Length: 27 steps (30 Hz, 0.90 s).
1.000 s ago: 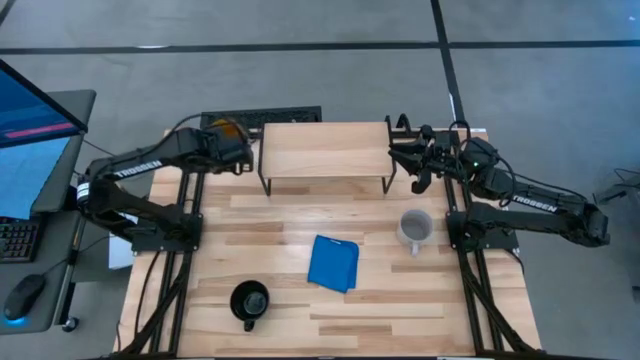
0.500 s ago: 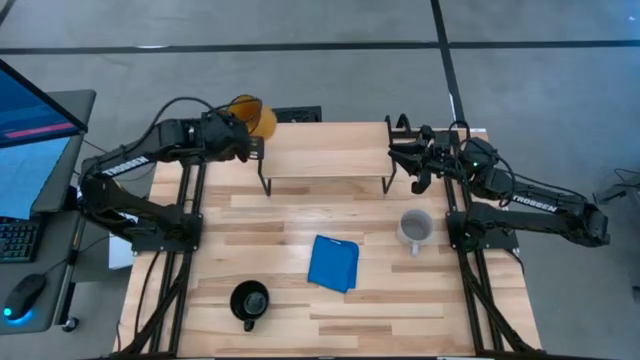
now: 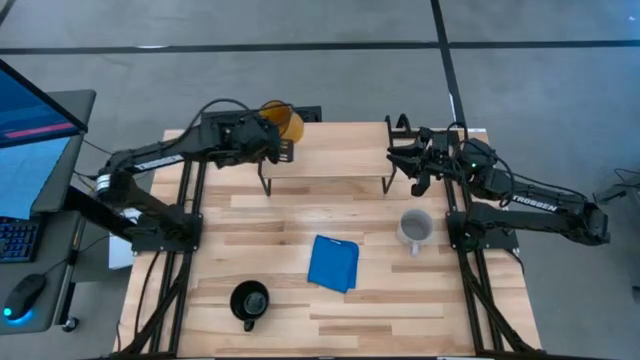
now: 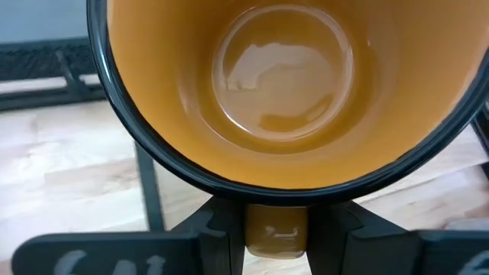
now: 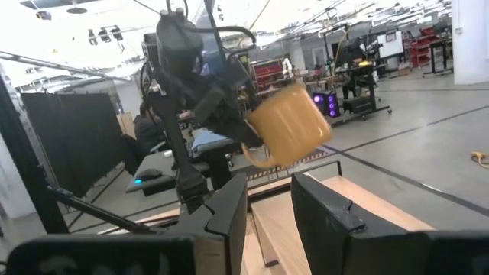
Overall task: Stack small to large cups/mugs on shelf
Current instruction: Put the yellow mug on the shelf
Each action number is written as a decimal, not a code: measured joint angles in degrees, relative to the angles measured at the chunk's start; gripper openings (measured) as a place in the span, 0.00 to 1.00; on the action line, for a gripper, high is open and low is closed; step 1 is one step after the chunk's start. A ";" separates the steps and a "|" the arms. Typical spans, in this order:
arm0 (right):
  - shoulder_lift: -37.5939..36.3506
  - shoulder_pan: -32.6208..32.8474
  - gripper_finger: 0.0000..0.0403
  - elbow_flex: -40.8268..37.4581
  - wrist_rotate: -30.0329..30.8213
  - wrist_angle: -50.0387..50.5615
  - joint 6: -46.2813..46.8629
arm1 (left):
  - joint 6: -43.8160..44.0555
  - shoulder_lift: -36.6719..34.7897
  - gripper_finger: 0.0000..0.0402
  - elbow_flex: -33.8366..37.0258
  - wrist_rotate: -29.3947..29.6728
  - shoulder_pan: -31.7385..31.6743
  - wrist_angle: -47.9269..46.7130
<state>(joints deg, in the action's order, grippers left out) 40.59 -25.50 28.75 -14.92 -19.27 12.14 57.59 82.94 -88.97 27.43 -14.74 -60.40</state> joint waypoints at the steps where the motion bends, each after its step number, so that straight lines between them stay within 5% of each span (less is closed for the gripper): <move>1: 0.01 0.00 0.31 0.02 0.00 0.10 0.00 | 0.17 1.00 0.20 -0.70 0.00 0.00 -0.07; 15: -0.02 0.00 0.31 0.00 -0.22 2.78 0.02 | 5.44 19.01 0.20 -16.39 0.73 -0.50 -16.39; 27: 0.00 0.00 0.31 0.00 -0.22 2.78 0.01 | 14.63 21.28 0.20 -17.36 0.93 -0.50 -21.44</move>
<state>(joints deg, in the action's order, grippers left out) 40.59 -25.50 28.75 -15.14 -16.49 12.15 72.23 104.22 -106.32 28.36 -15.25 -81.85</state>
